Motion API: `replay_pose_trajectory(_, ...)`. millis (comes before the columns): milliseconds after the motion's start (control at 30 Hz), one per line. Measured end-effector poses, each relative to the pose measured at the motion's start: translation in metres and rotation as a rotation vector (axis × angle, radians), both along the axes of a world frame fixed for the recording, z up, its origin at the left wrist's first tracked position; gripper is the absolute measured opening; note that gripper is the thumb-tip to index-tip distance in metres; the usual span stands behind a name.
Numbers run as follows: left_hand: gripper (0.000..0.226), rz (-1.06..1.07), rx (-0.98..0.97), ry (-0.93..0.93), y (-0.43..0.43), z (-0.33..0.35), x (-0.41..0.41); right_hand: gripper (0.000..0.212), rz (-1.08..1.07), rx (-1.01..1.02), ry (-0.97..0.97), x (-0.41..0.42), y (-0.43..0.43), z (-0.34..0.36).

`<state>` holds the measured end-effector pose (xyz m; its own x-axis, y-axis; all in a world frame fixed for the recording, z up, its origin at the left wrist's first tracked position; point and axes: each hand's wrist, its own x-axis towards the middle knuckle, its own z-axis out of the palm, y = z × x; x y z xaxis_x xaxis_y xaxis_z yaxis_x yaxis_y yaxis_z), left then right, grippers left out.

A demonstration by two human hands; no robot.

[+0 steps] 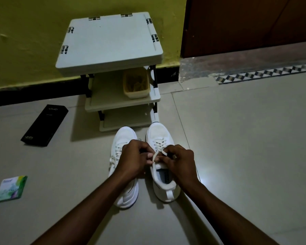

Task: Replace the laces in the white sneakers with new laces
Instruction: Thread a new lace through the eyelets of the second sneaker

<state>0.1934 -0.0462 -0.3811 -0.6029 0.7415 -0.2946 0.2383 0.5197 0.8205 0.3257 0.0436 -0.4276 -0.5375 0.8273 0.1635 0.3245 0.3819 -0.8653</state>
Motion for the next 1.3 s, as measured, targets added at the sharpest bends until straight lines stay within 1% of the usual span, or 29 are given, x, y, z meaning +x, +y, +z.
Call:
replay_pose_trajectory(100, 0.019, 0.004, 0.006, -0.004, 0.0, 0.001, -0.002, 0.026, 0.007, -0.014, 0.023, -0.001, 0.0, -0.003)
replay_pose_trajectory(200, 0.019, -0.041, -0.024, 0.067, 0.001, 0.002, -0.005, 0.02, 0.058, -0.039, 0.079, 0.003, 0.001, -0.004)
replay_pose_trajectory(233, 0.019, -0.041, -0.037, 0.083, 0.002, 0.001, -0.005, 0.024, 0.075, -0.032, 0.104, 0.006, 0.002, -0.004)
replay_pose_trajectory(333, 0.021, 0.017, -0.019, 0.124, 0.001, 0.001, -0.004, 0.048, 0.062, 0.045, 0.109, 0.011, 0.006, -0.009)
replay_pose_trajectory(400, 0.021, 0.057, 0.015, 0.221, -0.002, 0.003, -0.006, 0.052, 0.067, 0.069, 0.096, 0.012, 0.006, -0.012)
replay_pose_trajectory(467, 0.02, 0.106, 0.069, 0.328, -0.004, 0.01, -0.014, 0.051, 0.085, 0.082, 0.091, 0.013, 0.008, -0.014)
replay_pose_trajectory(500, 0.019, 0.137, 0.11, 0.337, -0.004, 0.013, -0.02, 0.051, 0.086, 0.078, 0.09, 0.013, 0.008, -0.014)
replay_pose_trajectory(567, 0.022, 0.197, 0.21, 0.267, -0.003, 0.018, -0.032, 0.051, 0.074, 0.065, 0.09, 0.014, 0.009, -0.016)
replay_pose_trajectory(633, 0.019, 0.222, 0.264, 0.121, -0.001, 0.02, -0.035, 0.05, 0.061, 0.072, 0.098, 0.014, 0.007, -0.017)
replay_pose_trajectory(700, 0.014, 0.193, 0.266, -0.138, 0.002, 0.019, -0.025, 0.049, 0.047, 0.081, 0.096, 0.012, 0.004, -0.018)
replay_pose_trajectory(733, 0.016, 0.19, 0.293, -0.303, 0.004, 0.018, -0.018, 0.049, 0.037, 0.085, 0.097, 0.012, 0.004, -0.018)
replay_pose_trajectory(767, 0.018, 0.196, 0.345, -0.422, 0.005, 0.016, -0.013, 0.048, 0.027, 0.086, 0.099, 0.012, 0.003, -0.018)
replay_pose_trajectory(800, 0.02, 0.199, 0.404, -0.462, 0.005, 0.015, -0.011, 0.048, 0.02, 0.082, 0.102, 0.012, 0.003, -0.018)
replay_pose_trajectory(833, 0.022, 0.169, 0.44, -0.372, 0.004, 0.012, -0.015, 0.046, 0.017, 0.072, 0.105, 0.013, 0.003, -0.019)
replay_pose_trajectory(867, 0.022, 0.075, 0.438, -0.165, 0.002, 0.01, -0.023, 0.044, 0.018, 0.063, 0.111, 0.013, 0.002, -0.019)
replay_pose_trajectory(933, 0.018, -0.283, 0.3, 0.426, 0.001, 0.009, -0.04, 0.039, 0.022, 0.06, 0.122, 0.014, 0.002, -0.019)
replay_pose_trajectory(967, 0.014, -0.478, 0.2, 0.669, 0.0, 0.008, -0.047, 0.037, 0.024, 0.067, 0.116, 0.015, 0.002, -0.019)
replay_pose_trajectory(1000, 0.011, -0.628, 0.085, 0.803, 0.0, 0.007, -0.054, 0.036, 0.025, 0.073, 0.107, 0.016, 0.003, -0.019)
replay_pose_trajectory(1033, 0.01, -0.71, 0.008, 0.87, 0.0, 0.007, -0.059, 0.035, 0.021, 0.077, 0.102, 0.016, 0.003, -0.019)
replay_pose_trajectory(1067, 0.008, -0.734, 0.01, 0.88, 0.001, 0.006, -0.062, 0.034, 0.018, 0.075, 0.102, 0.017, 0.004, -0.019)
replay_pose_trajectory(1100, 0.008, -0.7, 0.074, 0.827, 0.0, 0.007, -0.061, 0.034, 0.019, 0.074, 0.102, 0.017, 0.004, -0.019)
replay_pose_trajectory(1133, 0.011, -0.614, 0.169, 0.699, 0.0, 0.01, -0.057, 0.034, 0.017, 0.077, 0.103, 0.017, 0.003, -0.018)
replay_pose_trajectory(1167, 0.017, -0.484, 0.249, 0.513, 0.0, 0.013, -0.052, 0.034, 0.013, 0.08, 0.099, 0.017, 0.003, -0.018)
replay_pose_trajectory(1200, 0.024, -0.33, 0.33, 0.25, 0.002, 0.017, -0.045, 0.034, 0.01, 0.076, 0.094, 0.018, 0.003, -0.018)
replay_pose_trajectory(1267, 0.034, -0.032, 0.473, -0.36, 0.005, 0.024, -0.033, 0.033, 0.005, 0.067, 0.089, 0.019, 0.003, -0.019)
replay_pose_trajectory(1300, 0.034, 0.062, 0.507, -0.523, 0.005, 0.025, -0.029, 0.032, 0.003, 0.068, 0.086, 0.02, 0.003, -0.019)
